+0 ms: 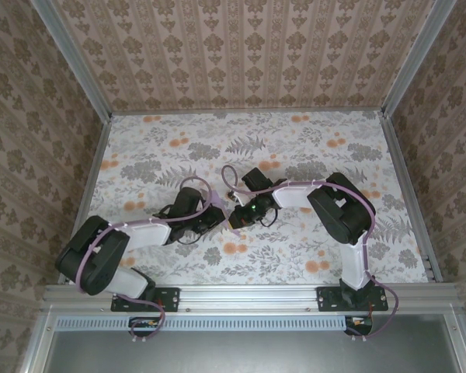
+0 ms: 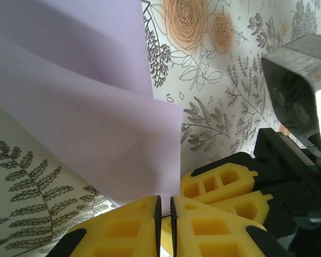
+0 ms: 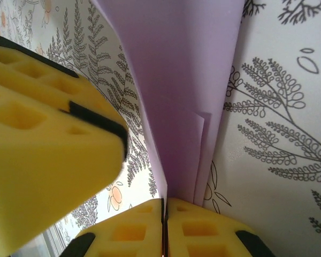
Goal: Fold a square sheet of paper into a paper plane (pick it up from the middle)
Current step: Fold the wing for the fifth time at the center of the table.
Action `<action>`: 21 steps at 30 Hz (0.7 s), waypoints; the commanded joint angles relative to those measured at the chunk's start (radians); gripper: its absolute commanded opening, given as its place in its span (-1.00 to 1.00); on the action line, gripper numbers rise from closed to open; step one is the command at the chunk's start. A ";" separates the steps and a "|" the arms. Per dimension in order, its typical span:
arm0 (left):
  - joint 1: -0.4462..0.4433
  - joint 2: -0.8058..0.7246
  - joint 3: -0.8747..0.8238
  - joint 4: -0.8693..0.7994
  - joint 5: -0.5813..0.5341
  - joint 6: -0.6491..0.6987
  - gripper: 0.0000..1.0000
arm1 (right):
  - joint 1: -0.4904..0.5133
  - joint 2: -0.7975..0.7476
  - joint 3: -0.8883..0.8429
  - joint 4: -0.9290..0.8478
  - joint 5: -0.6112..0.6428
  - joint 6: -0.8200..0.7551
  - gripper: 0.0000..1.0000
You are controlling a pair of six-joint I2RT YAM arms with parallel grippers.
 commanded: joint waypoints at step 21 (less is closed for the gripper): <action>-0.006 0.098 -0.008 0.019 -0.023 -0.022 -0.78 | 0.044 -0.044 -0.031 -0.049 0.110 -0.046 -0.70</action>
